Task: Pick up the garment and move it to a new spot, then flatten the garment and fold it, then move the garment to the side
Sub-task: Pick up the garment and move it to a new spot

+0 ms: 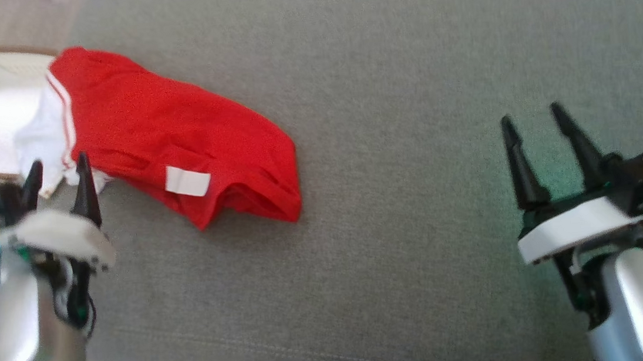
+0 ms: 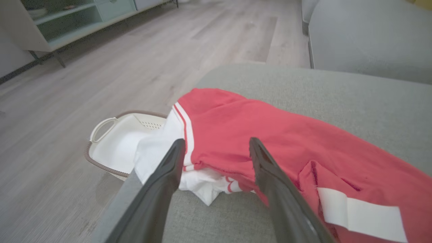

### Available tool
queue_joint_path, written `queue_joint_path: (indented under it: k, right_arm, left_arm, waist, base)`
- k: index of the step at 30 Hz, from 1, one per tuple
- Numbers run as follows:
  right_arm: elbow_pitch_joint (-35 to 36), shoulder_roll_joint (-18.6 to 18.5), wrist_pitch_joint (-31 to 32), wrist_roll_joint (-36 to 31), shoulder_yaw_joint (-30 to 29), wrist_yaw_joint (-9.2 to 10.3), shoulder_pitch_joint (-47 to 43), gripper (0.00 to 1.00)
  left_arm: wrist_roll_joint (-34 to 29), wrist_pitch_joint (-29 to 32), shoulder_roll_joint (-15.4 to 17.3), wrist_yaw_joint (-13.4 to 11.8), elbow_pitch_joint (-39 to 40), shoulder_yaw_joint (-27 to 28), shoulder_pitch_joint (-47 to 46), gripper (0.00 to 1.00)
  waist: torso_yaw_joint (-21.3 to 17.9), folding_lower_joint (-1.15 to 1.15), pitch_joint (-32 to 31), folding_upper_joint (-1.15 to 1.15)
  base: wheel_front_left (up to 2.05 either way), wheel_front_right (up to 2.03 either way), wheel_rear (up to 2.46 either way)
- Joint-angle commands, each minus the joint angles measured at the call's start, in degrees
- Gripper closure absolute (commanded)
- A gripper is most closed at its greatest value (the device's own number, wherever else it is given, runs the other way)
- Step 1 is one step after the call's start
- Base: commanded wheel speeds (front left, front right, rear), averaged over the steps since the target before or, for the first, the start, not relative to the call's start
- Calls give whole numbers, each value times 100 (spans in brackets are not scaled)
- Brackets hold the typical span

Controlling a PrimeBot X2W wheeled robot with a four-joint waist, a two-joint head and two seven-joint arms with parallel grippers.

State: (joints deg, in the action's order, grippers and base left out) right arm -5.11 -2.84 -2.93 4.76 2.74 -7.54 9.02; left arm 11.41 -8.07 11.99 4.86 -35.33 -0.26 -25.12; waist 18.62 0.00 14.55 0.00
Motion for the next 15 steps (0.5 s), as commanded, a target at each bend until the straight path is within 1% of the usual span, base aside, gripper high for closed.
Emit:
queue_joint_path:
  k: [1, 4, 8, 11, 15]
  right_arm:
    - [283, -4, 42, -54, 89, 5, 207, 0]
    - [607, -4, 215, -173, -40, 5, 217, 0]
    - [915, -4, 368, -256, -81, 5, 230, 0]
    - [1068, -4, 432, -281, -91, 5, 229, 0]
    - [1171, -4, 466, -287, -86, 5, 244, 0]
  left_arm:
    - [-15, 67, 269, 32, 20, 113, -290, 0]
    - [56, 376, 422, 177, -698, -89, -875, 0]
    - [132, 766, 593, 251, -1473, -475, -1451, 0]
    - [403, 1140, 618, 259, -1873, -914, -1748, 0]
    - [902, 1676, 752, 261, -2245, -1418, -1957, 0]
  waist:
    - [-169, 0, 347, 0]
    - [-248, 0, 586, 0]
    - [-362, 0, 853, 0]
    - [-428, 0, 989, 0]
    - [-507, 0, 1085, 0]
  base:
    - [0, 0, 0]
    - [0, 0, 0]
    - [0, 0, 0]
    - [0, 0, 0]
    - [0, 0, 0]
